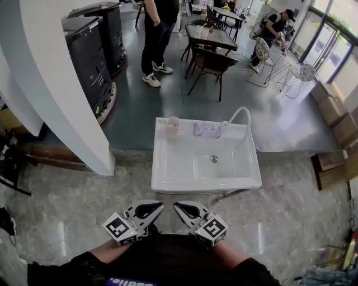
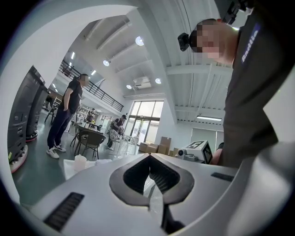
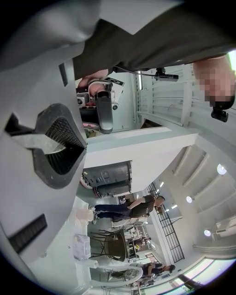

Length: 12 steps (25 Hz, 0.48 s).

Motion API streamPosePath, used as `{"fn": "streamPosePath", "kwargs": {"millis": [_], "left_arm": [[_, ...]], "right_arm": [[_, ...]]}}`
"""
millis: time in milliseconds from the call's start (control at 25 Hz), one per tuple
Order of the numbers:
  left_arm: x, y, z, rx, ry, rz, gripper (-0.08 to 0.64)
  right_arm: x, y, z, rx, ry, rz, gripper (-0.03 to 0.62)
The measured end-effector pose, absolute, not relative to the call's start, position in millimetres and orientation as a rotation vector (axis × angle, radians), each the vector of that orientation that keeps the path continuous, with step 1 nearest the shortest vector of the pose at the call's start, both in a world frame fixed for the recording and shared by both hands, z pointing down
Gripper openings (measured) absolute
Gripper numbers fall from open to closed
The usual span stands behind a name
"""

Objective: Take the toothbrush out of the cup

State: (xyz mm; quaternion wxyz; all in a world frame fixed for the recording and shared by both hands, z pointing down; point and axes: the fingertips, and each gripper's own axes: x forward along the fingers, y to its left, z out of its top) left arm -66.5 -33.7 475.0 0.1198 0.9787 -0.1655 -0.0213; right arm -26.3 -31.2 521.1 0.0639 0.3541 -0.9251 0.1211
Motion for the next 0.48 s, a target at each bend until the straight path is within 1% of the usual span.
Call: {"fn": "streamPosePath", "kwargs": {"millis": [160,480], "left_arm": [[-73.5,-43.4,483.3,2.840,-0.491,-0.065,0.009],[-61.7,-59.0,482.6,2.814,-0.529,-0.084,0.009]], "right_arm": [[-31.9,-42.5,522.0,1.078,-2.787,0.355,0.011],[-24.6,-57.9,519.4,1.042,-2.772,0.405,0.011]]}}
